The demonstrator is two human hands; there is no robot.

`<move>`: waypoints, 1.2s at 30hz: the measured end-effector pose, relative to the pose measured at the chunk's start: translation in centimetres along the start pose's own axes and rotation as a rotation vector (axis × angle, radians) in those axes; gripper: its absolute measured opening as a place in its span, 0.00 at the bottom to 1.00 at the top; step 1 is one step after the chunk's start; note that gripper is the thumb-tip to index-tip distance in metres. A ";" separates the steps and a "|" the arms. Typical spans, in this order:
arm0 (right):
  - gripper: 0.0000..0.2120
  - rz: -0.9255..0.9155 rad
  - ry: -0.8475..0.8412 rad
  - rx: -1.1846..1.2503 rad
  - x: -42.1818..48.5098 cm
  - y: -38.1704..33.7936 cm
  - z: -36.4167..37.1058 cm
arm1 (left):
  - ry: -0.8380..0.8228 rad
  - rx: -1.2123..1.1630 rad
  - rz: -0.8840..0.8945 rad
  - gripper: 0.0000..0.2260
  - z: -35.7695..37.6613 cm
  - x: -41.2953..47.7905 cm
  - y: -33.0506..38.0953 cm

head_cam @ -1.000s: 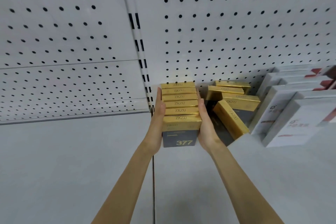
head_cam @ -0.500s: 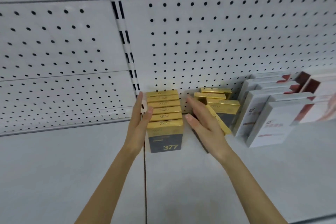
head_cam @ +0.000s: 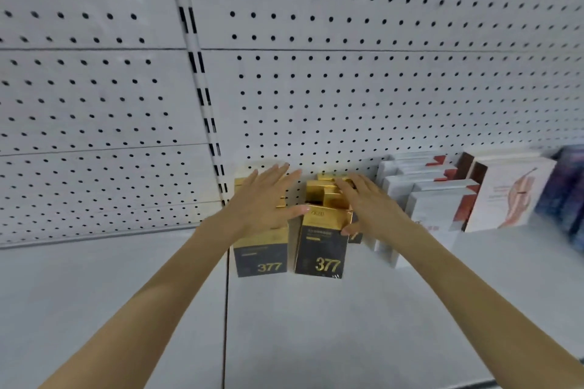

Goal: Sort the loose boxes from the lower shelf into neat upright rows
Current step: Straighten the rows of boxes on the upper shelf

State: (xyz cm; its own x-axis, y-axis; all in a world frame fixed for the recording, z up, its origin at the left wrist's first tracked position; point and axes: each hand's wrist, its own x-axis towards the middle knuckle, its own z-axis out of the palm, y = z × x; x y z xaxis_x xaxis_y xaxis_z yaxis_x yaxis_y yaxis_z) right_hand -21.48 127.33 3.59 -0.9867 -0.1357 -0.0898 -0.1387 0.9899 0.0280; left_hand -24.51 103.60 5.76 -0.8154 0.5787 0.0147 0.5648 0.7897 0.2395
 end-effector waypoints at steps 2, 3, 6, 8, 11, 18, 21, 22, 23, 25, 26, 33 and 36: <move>0.51 0.005 -0.036 0.080 0.5 0.1 -0.1 | -0.015 0.029 0.016 0.36 -0.3 0.7 0.6; 0.52 0.013 -0.042 0.116 0.7 0.2 -0.1 | -0.033 0.024 0.026 0.36 -0.4 1.1 0.9; 0.52 0.013 -0.024 0.169 0.9 0.5 0.3 | -0.099 0.021 0.053 0.37 -0.5 2.4 1.5; 0.52 0.013 -0.013 0.206 1.0 0.7 0.5 | -0.131 0.022 0.048 0.37 -0.3 3.3 1.6; 0.52 0.018 -0.021 0.247 1.2 1.0 0.7 | -0.181 -0.015 0.008 0.39 -0.1 4.0 1.7; 0.39 -0.127 0.243 0.049 -0.8 0.0 1.0 | -0.097 -0.129 0.041 0.31 -0.9 2.5 2.1; 0.31 -0.212 0.323 0.054 -2.2 -0.7 2.1 | -0.018 -0.212 0.024 0.31 -0.8 0.3 2.3; 0.32 -0.198 0.289 0.106 -2.4 -0.7 2.6 | -0.019 -0.227 0.021 0.33 -0.6 -0.8 2.0; 0.32 -0.160 0.251 0.166 -2.4 -0.7 2.9 | -0.024 -0.207 0.026 0.36 -0.3 -1.9 1.5; 0.32 -0.087 0.200 0.279 -2.2 -0.7 3.5 | -0.001 -0.121 0.046 0.40 0.7 -3.5 -0.1; 0.31 -0.060 0.178 0.335 -2.1 -0.9 3.6 | 0.017 -0.095 0.039 0.40 1.2 -4.0 -1.0; 0.19 0.050 0.041 0.663 -1.5 -0.4 1.5 | 0.041 -0.124 -0.050 0.31 3.1 -4.6 -4.0; 0.15 0.037 0.141 0.481 -1.1 1.1 -0.1 | 0.056 -0.200 -0.066 0.30 3.4 -4.7 -4.2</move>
State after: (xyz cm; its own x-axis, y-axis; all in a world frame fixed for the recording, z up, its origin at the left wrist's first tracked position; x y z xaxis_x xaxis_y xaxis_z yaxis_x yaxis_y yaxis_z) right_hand -20.59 128.58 3.86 -0.9966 -0.0718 0.0395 -0.0818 0.8959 -0.4366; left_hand -22.60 98.29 1.40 -0.8585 0.5107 0.0456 0.4784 0.7659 0.4295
